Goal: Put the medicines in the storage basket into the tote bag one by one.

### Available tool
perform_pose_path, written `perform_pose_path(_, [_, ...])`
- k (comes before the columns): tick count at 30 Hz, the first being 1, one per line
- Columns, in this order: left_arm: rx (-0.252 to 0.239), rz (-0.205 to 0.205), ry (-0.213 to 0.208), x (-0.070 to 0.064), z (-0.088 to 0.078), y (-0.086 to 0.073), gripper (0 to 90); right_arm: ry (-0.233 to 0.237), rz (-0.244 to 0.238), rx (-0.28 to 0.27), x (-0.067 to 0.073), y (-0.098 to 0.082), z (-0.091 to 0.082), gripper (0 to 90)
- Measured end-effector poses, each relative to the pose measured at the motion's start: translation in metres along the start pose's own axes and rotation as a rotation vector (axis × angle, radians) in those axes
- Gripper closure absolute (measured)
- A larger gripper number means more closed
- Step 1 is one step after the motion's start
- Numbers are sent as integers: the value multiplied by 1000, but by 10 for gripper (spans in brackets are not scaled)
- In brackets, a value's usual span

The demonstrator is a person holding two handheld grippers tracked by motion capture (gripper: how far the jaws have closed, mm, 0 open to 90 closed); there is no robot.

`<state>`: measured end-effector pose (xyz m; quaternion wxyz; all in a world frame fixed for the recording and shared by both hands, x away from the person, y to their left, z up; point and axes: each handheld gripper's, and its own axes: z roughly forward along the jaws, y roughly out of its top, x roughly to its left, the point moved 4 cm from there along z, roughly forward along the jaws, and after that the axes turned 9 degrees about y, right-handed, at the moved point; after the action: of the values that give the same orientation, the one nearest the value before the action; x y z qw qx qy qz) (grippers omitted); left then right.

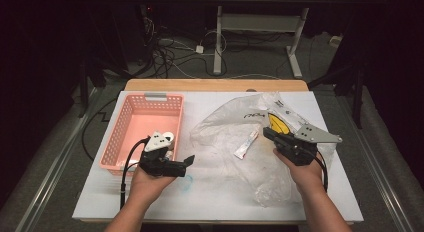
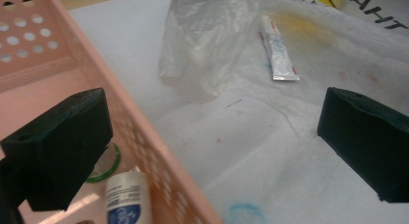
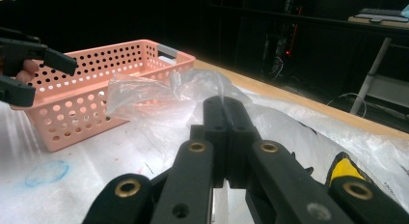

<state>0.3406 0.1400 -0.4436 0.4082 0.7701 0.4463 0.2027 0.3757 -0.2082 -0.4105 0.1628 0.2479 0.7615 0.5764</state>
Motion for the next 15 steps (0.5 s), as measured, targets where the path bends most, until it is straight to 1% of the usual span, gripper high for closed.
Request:
perform_pose_path(2, [4,-12,11,6,-2,-1,0,-1,4,1,0,0,0,900])
perform_pose_path(4, [6,-12,33,11,-4,-1,0,-4,4,-4,-1,0,-1,900])
perform_pose_path(7, [20,-17,51,20,-6,-3,0,-8,2,-4,-1,1,-2,900])
perform_pose_path(9, [25,-28,59,26,-8,-4,0,-9,2,-4,-1,1,-2,900])
perform_pose_path(13, [27,-44,93,37,-12,-6,0,-10,4,-3,-2,0,-2,900])
perform_pose_path(15, [26,-57,101,42,-13,-7,0,-10,7,-2,-1,0,-2,900])
